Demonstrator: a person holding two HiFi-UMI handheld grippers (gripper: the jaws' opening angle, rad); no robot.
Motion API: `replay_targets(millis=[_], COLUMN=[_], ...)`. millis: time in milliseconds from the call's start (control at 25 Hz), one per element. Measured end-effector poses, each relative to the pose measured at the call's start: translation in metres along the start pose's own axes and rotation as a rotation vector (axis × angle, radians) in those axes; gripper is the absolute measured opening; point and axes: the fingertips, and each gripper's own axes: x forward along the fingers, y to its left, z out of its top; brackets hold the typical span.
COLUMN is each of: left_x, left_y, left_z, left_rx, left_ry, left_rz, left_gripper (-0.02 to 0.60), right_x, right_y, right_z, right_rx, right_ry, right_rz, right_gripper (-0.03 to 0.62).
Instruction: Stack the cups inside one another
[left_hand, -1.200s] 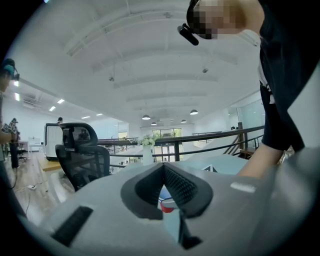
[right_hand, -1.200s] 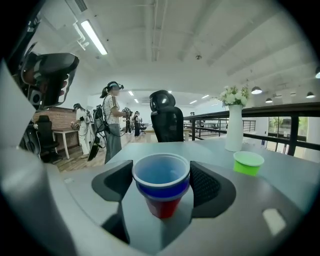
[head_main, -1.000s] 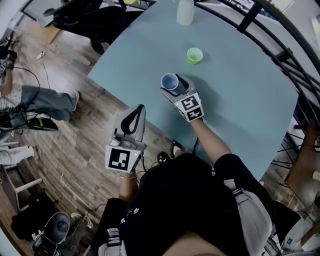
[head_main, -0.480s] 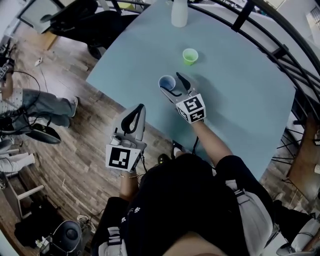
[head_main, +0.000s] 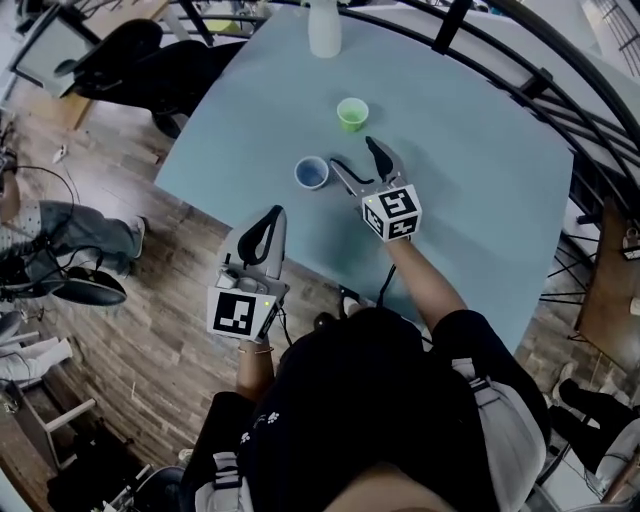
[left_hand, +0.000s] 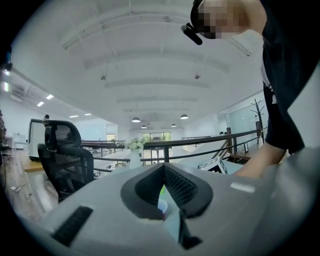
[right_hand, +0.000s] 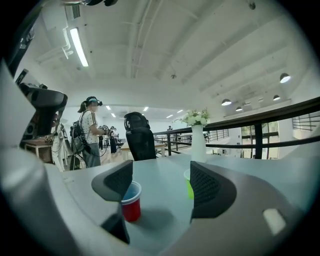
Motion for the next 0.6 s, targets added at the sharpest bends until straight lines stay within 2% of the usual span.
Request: replay_targets(millis=[280, 600], left_x=[0.008, 0.014], left_y=[0.004, 0.014], left_z=[0.000, -0.008], left_rx=[-0.010, -0.030], left_ry=[0.005, 0.033], left_rz=[-0.014, 0.004], left_gripper=[-0.014, -0.014], right_x=[0.013, 0.037], right_y=[-0.036, -0.063], right_z=[-0.010, -0.032], right_rx=[0.021, 0.015], right_ry=[0.026, 0.085], right_rz=[-0.071, -0.099], right_gripper=[0.354, 0.364])
